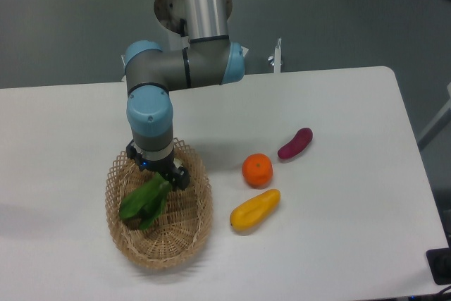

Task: Pick up the green vegetable from the basket
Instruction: 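Lower the gripper onto the green bok choy and close on it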

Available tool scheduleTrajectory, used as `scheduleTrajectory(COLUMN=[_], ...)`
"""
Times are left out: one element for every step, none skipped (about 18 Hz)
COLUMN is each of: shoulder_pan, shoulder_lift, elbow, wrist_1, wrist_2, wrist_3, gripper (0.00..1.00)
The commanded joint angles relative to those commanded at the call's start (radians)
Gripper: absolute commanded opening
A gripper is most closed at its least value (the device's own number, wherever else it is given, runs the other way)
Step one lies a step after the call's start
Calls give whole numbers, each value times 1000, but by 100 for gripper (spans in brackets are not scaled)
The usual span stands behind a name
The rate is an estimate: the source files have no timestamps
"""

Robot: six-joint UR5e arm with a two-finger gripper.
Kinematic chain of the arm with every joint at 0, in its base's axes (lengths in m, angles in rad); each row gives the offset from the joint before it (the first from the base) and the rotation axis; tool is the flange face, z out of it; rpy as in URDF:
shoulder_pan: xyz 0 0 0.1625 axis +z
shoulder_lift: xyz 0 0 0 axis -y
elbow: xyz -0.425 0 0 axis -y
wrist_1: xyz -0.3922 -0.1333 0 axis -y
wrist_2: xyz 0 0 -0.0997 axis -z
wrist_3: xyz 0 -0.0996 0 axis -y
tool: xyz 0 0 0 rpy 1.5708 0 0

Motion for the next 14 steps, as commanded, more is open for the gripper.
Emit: scheduleTrajectory(shoulder_pan=[2,0,0,0,0,0,0,0,2,2,2,2,2,2], shoulder_lift=[-3,-3,-5,-5,-5,-5,-5,-3,-3,-3,-2,0,3,6], elbow=[0,0,2,0,0,0,0,2,3,3,3,5,8,12], wrist_1=[6,15,28,32,35,37,38,38,40,40,40,41,40,40], wrist_2=[0,2,6,6,6,6,6,6,6,6,6,6,6,6], wrist_3=[0,0,0,0,2,3,3,6,8,9,11,12,14,15], gripper=[100,100,100,91,79,69,60,55,50,47,47,47,47,47])
